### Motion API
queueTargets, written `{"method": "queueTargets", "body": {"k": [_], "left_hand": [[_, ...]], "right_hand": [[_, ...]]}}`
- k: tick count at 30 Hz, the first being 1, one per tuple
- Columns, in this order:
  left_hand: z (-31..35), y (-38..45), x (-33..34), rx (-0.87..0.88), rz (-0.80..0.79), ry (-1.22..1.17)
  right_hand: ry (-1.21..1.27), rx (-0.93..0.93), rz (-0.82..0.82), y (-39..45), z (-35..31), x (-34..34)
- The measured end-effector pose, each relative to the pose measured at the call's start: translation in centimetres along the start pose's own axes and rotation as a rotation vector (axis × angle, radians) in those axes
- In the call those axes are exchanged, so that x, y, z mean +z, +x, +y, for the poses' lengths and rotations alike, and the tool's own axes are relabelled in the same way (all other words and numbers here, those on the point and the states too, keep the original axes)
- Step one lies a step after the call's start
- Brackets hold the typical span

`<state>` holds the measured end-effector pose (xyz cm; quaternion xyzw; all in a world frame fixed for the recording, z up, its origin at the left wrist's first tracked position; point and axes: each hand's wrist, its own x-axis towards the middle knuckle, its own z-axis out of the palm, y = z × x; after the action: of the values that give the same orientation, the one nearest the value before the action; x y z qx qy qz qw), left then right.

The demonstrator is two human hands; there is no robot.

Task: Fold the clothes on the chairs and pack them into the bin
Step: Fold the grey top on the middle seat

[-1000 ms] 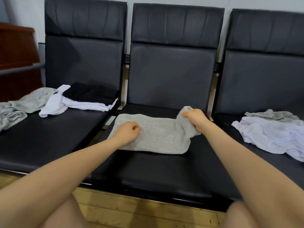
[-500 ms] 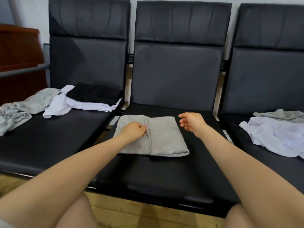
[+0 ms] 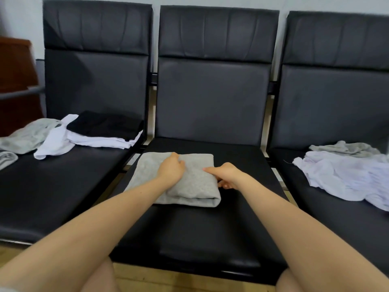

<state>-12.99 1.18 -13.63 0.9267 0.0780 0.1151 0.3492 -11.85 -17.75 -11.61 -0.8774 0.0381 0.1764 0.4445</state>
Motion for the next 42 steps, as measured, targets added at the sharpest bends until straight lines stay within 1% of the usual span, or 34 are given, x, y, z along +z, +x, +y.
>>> {"method": "queueTargets", "body": {"k": [2,4,9,12,16,21,23,24,27,28,30,33,34,35,36,39,40,41,42], "left_hand": [[-1.0,0.0,-0.5,-0.006,-0.068,0.125],[-1.5,-0.1,-0.9,-0.030,-0.098,0.139],[-1.4,-0.7,-1.6,-0.038,-0.093,0.119],[-0.9,-1.0,-1.5,-0.017,-0.056,0.113],[0.4,-0.9,-0.9,-0.014,-0.036,0.073],[0.8,-0.8,-0.4,-0.015,-0.065,0.067],[0.4,-0.8,-0.4,-0.012,-0.103,0.003],[0.3,-1.0,-0.5,-0.034,-0.129,-0.069],[0.1,-1.3,-1.0,-0.208,-0.188,-0.379],[0.1,-1.5,-1.4,-0.271,-0.203,-0.470],[-0.1,-1.8,-2.4,-0.361,-0.227,-0.606],[-0.6,-1.8,-3.5,-0.403,-0.218,-0.761],[-0.8,-1.5,-3.6,-0.400,-0.204,-0.779],[-1.1,-1.2,-3.5,-0.389,-0.194,-0.755],[-1.4,-0.9,-3.5,-0.377,-0.194,-0.705],[-2.1,-0.3,-3.0,-0.317,-0.190,-0.512],[-2.2,-0.3,-2.8,-0.258,-0.166,-0.391],[-2.4,-0.3,-2.8,-0.180,-0.133,-0.222],[-2.6,-0.4,-2.7,-0.108,-0.098,-0.046]], "right_hand": [[-0.064,-0.008,-0.003,0.1,-0.6,1.0],[-0.087,-0.015,-0.020,0.1,-1.2,1.8],[0.142,-0.023,-0.014,-0.3,-1.9,2.1],[0.203,-0.058,-0.026,-0.7,-1.7,1.3],[0.285,-0.061,0.078,-1.3,-1.0,-0.5],[0.336,-0.018,0.215,-2.1,-0.3,-3.7],[0.315,-0.008,0.249,-2.2,-0.5,-4.5],[0.303,0.004,0.261,-2.1,-1.0,-4.5],[0.259,0.148,0.275,-2.6,-3.3,-3.6],[0.244,0.164,0.251,-2.7,-4.0,-3.1],[0.284,0.088,0.121,-2.7,-5.1,-1.6],[0.572,-0.092,-0.247,-2.8,-5.6,0.4],[0.615,-0.128,-0.326,-2.8,-5.6,0.8],[0.621,-0.144,-0.344,-2.6,-5.5,0.9],[0.616,-0.152,-0.305,-2.3,-5.5,1.1],[0.563,-0.087,-0.058,-1.4,-4.4,0.7],[0.464,-0.046,0.028,-1.2,-3.8,0.4],[0.312,-0.006,0.090,-1.1,-3.1,0.1],[0.160,0.025,0.114,-1.1,-2.5,0.0]]}}
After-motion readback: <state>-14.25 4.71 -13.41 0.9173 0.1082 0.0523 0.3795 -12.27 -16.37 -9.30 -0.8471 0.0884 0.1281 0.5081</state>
